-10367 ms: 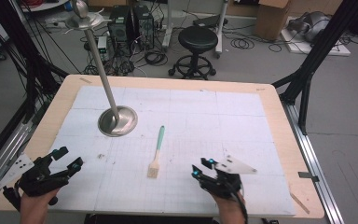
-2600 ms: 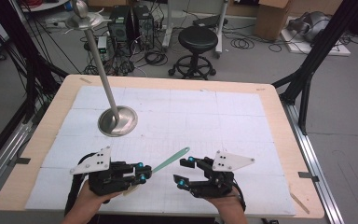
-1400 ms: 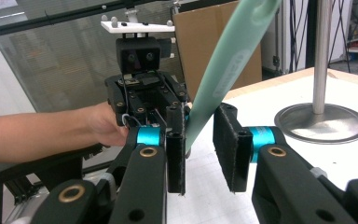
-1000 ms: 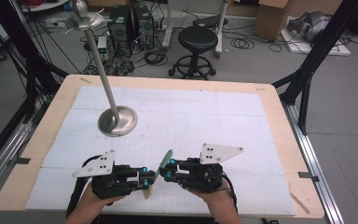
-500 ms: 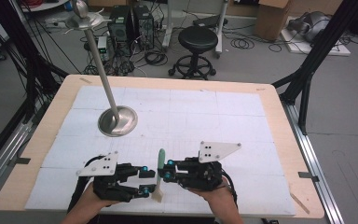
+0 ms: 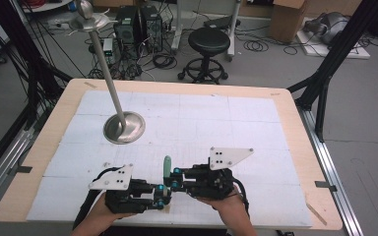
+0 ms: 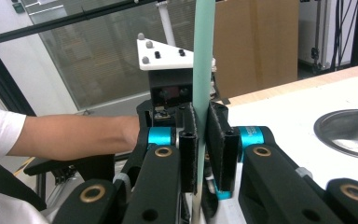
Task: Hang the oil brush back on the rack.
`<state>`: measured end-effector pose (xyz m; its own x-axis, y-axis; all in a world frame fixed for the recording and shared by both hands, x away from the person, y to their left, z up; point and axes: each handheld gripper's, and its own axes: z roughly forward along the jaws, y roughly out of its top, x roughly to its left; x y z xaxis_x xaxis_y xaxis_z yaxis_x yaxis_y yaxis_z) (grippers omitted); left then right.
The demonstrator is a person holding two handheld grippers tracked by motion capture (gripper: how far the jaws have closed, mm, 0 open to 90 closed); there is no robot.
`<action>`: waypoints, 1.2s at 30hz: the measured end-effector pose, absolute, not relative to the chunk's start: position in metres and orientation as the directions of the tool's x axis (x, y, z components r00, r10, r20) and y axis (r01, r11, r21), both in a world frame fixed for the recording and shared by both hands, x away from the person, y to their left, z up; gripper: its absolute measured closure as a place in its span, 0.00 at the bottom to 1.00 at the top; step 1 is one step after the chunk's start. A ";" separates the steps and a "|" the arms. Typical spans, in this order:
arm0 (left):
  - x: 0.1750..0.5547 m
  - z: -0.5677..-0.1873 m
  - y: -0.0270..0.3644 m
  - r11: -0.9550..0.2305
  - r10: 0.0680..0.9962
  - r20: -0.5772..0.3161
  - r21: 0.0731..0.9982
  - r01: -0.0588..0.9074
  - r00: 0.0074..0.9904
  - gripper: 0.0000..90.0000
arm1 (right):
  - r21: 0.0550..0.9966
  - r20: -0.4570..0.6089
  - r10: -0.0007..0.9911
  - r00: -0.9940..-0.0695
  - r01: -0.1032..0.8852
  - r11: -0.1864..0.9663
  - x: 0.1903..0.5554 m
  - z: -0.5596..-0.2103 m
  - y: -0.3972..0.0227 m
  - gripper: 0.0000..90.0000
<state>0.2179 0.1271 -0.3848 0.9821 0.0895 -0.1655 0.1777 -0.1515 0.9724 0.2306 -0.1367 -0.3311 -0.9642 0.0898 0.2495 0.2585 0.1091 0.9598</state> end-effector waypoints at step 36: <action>0.211 -0.384 0.117 -0.188 0.487 -0.084 0.962 0.198 0.870 0.94 | 0.948 0.138 0.615 -0.776 0.282 0.144 0.210 -0.312 -0.102 0.75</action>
<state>0.2115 0.1170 -0.3840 0.8695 0.4867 -0.0838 0.1978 -0.1876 0.9621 0.2103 -0.1025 -0.3122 -0.7763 0.6151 0.1378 0.2822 0.1438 0.9485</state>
